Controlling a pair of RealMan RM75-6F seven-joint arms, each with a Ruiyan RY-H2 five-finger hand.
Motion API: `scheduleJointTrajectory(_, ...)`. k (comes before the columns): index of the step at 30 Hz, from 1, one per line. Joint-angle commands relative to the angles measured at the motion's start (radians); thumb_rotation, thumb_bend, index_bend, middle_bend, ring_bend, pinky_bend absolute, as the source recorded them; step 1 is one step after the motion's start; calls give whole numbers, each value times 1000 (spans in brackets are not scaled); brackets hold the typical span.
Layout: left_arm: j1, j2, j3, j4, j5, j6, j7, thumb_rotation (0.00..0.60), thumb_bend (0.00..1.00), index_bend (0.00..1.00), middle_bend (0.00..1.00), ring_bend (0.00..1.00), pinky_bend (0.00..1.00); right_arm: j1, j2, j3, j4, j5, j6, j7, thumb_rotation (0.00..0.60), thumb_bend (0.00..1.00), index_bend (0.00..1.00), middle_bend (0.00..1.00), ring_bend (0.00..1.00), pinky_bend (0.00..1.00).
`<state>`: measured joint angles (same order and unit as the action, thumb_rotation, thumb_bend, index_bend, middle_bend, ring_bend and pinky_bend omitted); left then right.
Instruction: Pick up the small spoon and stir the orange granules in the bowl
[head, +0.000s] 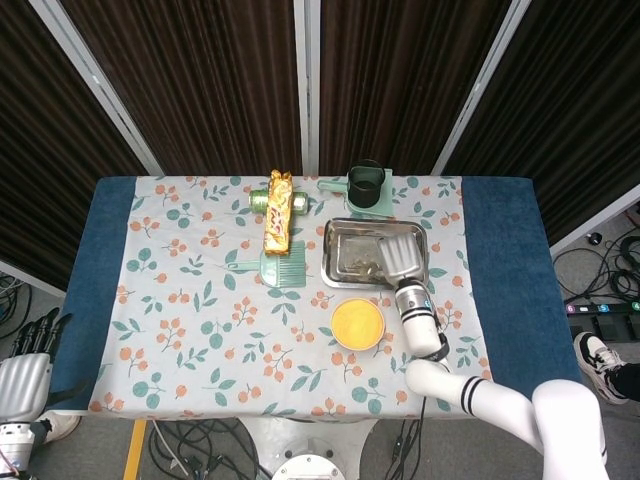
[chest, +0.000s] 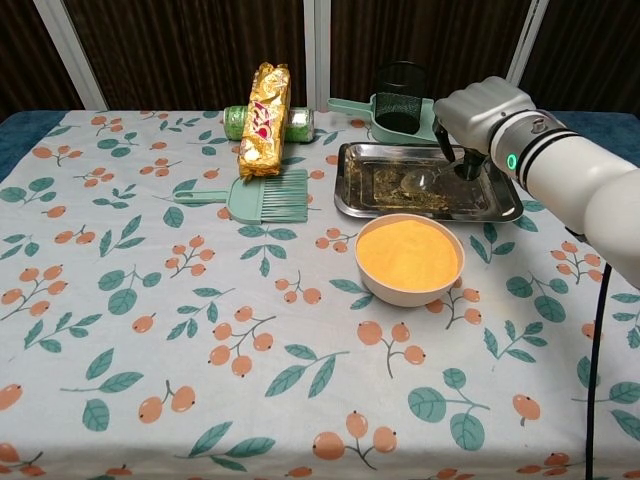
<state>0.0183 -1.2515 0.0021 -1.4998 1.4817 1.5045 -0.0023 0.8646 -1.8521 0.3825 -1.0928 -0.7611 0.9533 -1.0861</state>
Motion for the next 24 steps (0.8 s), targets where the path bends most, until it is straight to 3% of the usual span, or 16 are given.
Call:
scheduleJointTrajectory(1, 1, 0, 1, 0, -1, 0, -1, 600, 0, 113, 76, 52, 86, 28, -25, 15, 38, 49, -22, 27, 600, 168, 561, 1000, 1000, 1000)
scheduleJointTrajectory(5, 2, -1, 1, 2, 0, 3, -3, 600, 0, 113, 76, 52, 86, 32, -15, 7, 32, 69, -9, 41, 600, 94, 452, 1000, 1000, 1000)
scheduleJointTrajectory(9, 1, 1, -1, 3, 5, 9, -8, 600, 0, 113, 76, 52, 86, 17, 27, 5, -27, 59, 20, 84, 600, 83, 435, 1000, 1000, 1000)
scheduleJointTrajectory(14, -1, 2, -5, 8, 6, 8, -17, 600, 0, 113, 76, 52, 86, -84, 200, -47, -276, -55, 131, 167, 600, 183, 450, 978, 973, 999)
scheduleJointTrajectory(17, -6, 3, -8, 8, 11, 9, -18, 600, 0, 113, 76, 52, 86, -176, 332, -104, -438, -155, 214, 237, 600, 220, 456, 824, 819, 896)
scheduleJointTrajectory(21, -15, 5, -12, 1, 19, 9, -11, 600, 0, 113, 76, 52, 86, -315, 497, -175, -613, -287, 315, 403, 600, 243, 353, 523, 479, 614)
scheduleJointTrajectory(24, -20, 8, -15, -7, 23, 8, -2, 600, 0, 113, 76, 52, 86, -403, 591, -252, -646, -444, 374, 558, 600, 245, 259, 362, 277, 441)
